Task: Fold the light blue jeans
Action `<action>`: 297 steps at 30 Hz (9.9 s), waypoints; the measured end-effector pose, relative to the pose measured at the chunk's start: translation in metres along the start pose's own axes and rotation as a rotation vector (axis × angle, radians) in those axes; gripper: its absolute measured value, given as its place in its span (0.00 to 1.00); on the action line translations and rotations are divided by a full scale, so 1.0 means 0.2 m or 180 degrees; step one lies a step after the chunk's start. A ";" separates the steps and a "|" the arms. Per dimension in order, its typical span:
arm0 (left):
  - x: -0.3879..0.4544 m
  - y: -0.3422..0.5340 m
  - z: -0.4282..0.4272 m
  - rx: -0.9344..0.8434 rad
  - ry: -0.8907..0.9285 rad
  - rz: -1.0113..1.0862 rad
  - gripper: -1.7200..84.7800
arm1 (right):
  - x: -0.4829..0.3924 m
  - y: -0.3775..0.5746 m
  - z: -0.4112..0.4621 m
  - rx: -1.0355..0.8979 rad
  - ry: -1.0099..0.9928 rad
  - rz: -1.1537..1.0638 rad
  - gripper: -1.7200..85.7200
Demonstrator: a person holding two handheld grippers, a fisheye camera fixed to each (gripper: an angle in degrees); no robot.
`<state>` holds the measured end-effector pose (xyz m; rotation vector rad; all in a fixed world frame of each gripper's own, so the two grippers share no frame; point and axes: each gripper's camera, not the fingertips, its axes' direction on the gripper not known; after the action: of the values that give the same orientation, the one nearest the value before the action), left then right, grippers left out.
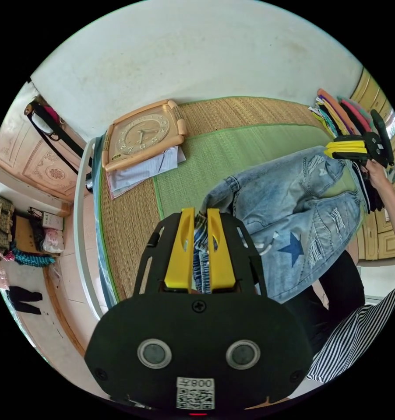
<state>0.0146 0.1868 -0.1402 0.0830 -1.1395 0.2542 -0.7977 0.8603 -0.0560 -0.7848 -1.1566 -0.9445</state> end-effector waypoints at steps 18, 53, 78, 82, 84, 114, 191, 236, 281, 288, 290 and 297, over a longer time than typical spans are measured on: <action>0.33 0.86 0.25 -0.0066 -0.0074 0.0144 0.03 | -0.87 0.60 -0.42 -0.0151 -0.0100 -0.0456 0.03; 0.57 1.10 1.19 -0.0641 -0.0197 0.0836 0.03 | -1.27 0.62 0.25 -0.0827 -0.0966 -0.0375 0.03; 0.44 1.07 1.27 -0.0265 0.0400 0.0186 0.03 | -1.36 0.65 0.61 -0.0917 -0.1167 -0.0248 0.04; 0.56 1.00 1.32 -0.0104 0.0637 0.0134 0.03 | -1.36 0.68 0.67 -0.0920 -0.1201 -0.0211 0.04; 0.61 0.97 1.41 -0.0286 0.0564 0.0115 0.02 | -1.36 0.69 0.69 -0.0919 -0.1218 -0.0184 0.04; 1.25 0.54 1.50 0.0097 0.1570 0.0182 0.04 | -0.83 1.33 1.21 -0.0472 -0.1692 0.1130 0.02; 3.33 -1.13 0.66 -0.0553 0.2368 0.1452 0.08 | 0.09 4.06 1.53 0.1107 -0.2234 0.3979 0.03; 4.31 -2.55 0.28 -0.0504 0.4585 0.0338 0.05 | -0.76 3.35 0.49 0.1400 -0.0057 0.2696 0.05; 5.10 -3.00 0.24 -0.0426 0.3393 0.1599 0.04 | 0.12 4.63 1.65 0.2221 -0.2232 0.4679 0.03; 5.07 -2.75 0.38 -0.0629 0.2516 0.2042 0.02 | 0.12 4.56 1.60 0.2156 -0.2109 0.4721 0.03; 5.03 -2.72 0.40 -0.0661 0.2593 0.1940 0.02 | 0.11 4.54 1.56 0.2125 -0.2029 0.4745 0.02; 4.81 -2.59 0.40 -0.0490 0.2627 0.1896 0.02 | 0.11 4.16 1.34 0.1800 -0.1380 0.4331 0.02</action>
<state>0.4463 -0.1778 0.7984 -0.4703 -0.3287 0.6560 -0.1409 1.4344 0.0005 -1.0528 -0.8648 0.6786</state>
